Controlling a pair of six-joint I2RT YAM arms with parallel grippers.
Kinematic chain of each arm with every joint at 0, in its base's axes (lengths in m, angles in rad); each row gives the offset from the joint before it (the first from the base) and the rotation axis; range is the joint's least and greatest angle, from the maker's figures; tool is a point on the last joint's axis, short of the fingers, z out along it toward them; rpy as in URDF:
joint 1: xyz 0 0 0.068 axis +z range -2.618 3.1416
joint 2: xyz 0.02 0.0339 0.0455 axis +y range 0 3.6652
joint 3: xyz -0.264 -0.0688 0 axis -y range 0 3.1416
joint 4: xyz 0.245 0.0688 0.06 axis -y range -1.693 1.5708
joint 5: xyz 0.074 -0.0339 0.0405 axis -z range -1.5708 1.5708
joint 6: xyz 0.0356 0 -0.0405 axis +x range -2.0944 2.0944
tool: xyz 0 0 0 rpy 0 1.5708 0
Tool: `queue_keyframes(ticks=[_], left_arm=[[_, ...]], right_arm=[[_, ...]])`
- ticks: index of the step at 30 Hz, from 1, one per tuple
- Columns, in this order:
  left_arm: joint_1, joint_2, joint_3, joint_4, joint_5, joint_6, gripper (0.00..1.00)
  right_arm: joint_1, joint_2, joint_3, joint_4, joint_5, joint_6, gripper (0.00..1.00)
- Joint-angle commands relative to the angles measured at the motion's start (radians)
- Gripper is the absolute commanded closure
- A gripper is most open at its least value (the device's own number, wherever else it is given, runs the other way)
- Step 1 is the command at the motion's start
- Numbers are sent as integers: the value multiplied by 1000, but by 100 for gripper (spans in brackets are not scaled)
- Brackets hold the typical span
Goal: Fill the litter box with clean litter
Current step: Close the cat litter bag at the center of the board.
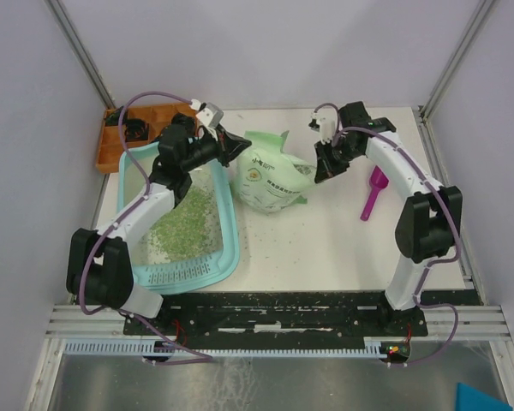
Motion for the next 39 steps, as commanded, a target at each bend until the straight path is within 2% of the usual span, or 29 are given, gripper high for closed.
queue_keyframes(ticks=[1, 4, 7, 13, 16, 17, 18, 19, 21, 23, 29, 35, 39], left_arm=[[73, -23, 42, 82, 100, -100, 97], [75, -2, 139, -10, 147, -121, 97], [76, 39, 236, -62, 181, -163, 97], [75, 105, 252, -86, 147, -236, 97], [76, 118, 240, -124, 152, -252, 97], [76, 112, 236, -136, 153, -253, 97], [76, 100, 226, -145, 146, -253, 97], [76, 83, 217, -147, 139, -251, 97], [76, 52, 210, -181, 108, -224, 97], [79, 27, 219, -238, 91, -192, 97], [84, -26, 202, -324, 38, -145, 97], [113, -52, 138, -336, -11, -137, 97], [121, -54, 125, -385, -28, -123, 97]], right_arm=[[-115, -141, -34, -33, -14, 11, 98], [-184, -191, -43, -69, -78, -15, 98], [-203, -247, -75, -107, -104, -70, 98], [-204, -322, -229, -143, -233, -215, 98], [-203, -373, -314, -96, -193, -284, 97], [-205, -393, -348, -69, -170, -312, 90], [-206, -422, -381, -29, -154, -349, 73], [-207, -453, -420, 20, -137, -394, 64], [-207, -527, -506, 143, -109, -503, 51], [-207, -544, -522, 194, -104, -580, 44], [-225, -412, -460, 295, -228, -584, 44], [-230, -321, -421, 383, -513, -606, 46], [-238, -285, -400, 336, -681, -664, 47]])
